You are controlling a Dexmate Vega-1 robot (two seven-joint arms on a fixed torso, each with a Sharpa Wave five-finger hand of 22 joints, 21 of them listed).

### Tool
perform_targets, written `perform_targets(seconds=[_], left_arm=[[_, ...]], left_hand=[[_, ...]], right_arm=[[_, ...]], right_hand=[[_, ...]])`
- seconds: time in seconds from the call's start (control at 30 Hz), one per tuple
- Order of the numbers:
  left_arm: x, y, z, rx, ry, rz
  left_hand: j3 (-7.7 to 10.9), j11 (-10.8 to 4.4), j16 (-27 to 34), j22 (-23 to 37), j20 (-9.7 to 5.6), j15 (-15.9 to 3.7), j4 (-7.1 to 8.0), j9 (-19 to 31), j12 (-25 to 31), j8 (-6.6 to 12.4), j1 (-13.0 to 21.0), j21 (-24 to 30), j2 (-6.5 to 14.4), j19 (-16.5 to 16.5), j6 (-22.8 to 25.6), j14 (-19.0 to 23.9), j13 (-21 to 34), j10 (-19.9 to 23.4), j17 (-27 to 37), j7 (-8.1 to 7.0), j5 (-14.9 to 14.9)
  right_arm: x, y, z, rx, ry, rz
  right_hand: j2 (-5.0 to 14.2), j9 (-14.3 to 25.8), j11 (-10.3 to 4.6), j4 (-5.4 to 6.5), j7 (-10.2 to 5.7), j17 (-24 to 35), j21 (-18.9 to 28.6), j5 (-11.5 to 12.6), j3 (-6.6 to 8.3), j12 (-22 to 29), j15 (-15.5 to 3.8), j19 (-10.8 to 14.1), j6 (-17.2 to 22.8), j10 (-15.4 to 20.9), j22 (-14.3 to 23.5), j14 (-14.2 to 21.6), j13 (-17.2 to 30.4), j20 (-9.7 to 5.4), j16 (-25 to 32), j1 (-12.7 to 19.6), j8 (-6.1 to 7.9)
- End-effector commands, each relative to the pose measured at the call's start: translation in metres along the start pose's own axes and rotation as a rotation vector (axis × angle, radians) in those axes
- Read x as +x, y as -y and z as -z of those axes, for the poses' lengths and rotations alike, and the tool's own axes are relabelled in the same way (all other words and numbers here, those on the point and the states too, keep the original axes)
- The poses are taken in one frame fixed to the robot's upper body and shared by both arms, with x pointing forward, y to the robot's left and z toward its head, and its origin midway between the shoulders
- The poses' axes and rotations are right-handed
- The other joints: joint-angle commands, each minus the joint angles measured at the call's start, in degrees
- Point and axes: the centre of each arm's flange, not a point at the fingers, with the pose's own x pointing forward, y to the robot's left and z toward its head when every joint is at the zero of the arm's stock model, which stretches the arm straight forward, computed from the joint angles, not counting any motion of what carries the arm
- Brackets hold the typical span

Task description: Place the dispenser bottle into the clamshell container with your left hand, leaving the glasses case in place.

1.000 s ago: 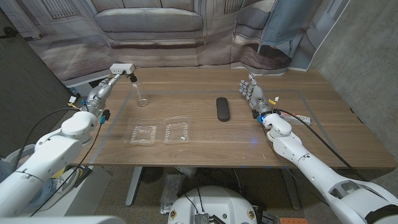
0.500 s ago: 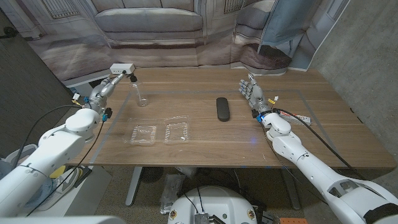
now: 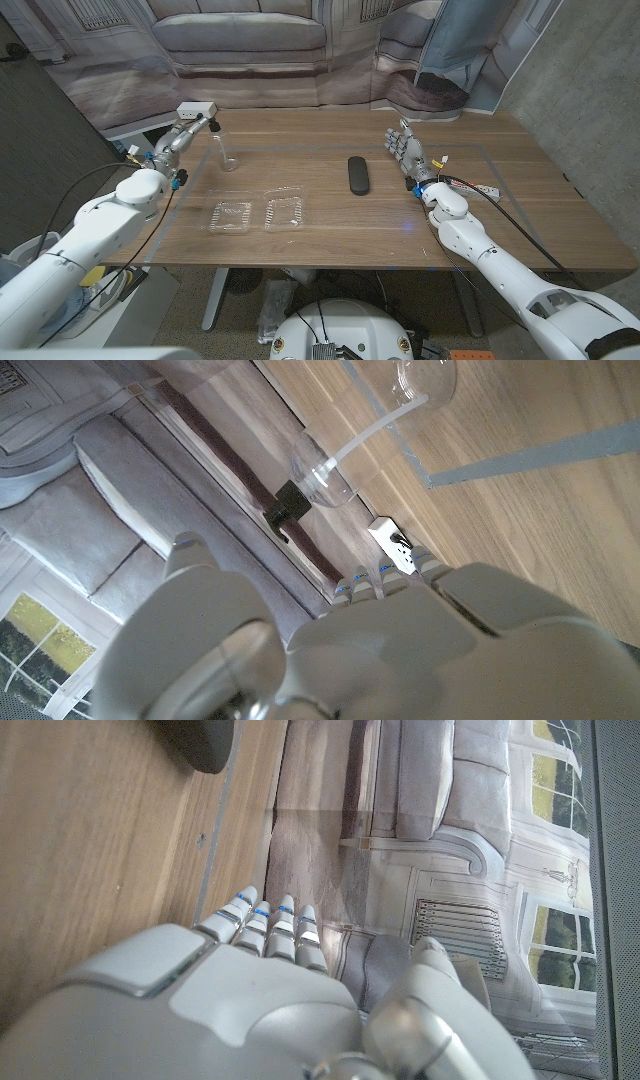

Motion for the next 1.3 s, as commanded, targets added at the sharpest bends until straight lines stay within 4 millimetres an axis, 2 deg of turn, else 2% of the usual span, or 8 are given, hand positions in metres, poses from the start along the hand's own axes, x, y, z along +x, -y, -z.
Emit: perform_targets(seconds=[0.03,0.67,1.3], left_arm=[[0.011,0.011,-0.002,0.011,-0.002,0.028],[0.020,0.018,0.005,0.052,-0.045,0.042],[0.034,0.029,0.002,0.106,-0.068,0.037]], left_hand=[[-0.01,0.06,-0.3,0.1,0.16,-0.02,-0.52,0.3,0.0,0.36,0.6,-0.2,0.1,-0.4,-1.2,-0.6,0.2,-0.6,0.3,-0.24,0.4],[0.10,-0.58,-0.2,0.1,-0.14,-0.38,-1.00,0.3,0.1,0.83,1.9,-0.3,0.6,-0.3,-0.1,-0.7,0.3,-0.5,0.3,-0.63,0.7],[0.49,-0.71,-0.1,0.1,0.06,-0.54,-1.53,0.4,0.1,0.77,3.4,-0.5,1.4,-0.3,-0.2,-0.7,0.3,-0.6,0.4,-0.77,1.0]], right_arm=[[-0.003,-0.001,0.003,0.006,-0.003,0.001],[0.001,-0.005,0.004,0.002,-0.007,-0.005],[-0.001,-0.001,0.011,0.012,-0.015,0.015]], right_hand=[[0.60,0.3,-0.14,0.24,-0.08,0.2,-0.1,-0.3,-0.19,-0.2,0.07,0.5,0.4,0.7,0.3,0.7,0.3,-0.78,-0.3,-0.1,-0.08],[0.66,0.3,-0.05,0.20,-0.15,0.2,-0.1,-0.3,-0.32,-0.2,0.08,0.5,0.4,0.7,0.3,0.7,0.3,-0.76,-0.3,-0.1,-0.10],[0.73,0.3,-0.12,0.16,-0.14,0.2,-0.1,-0.4,-0.43,-0.2,0.11,0.5,0.4,0.7,0.3,0.7,0.3,-0.75,-0.4,-0.1,-0.10]])
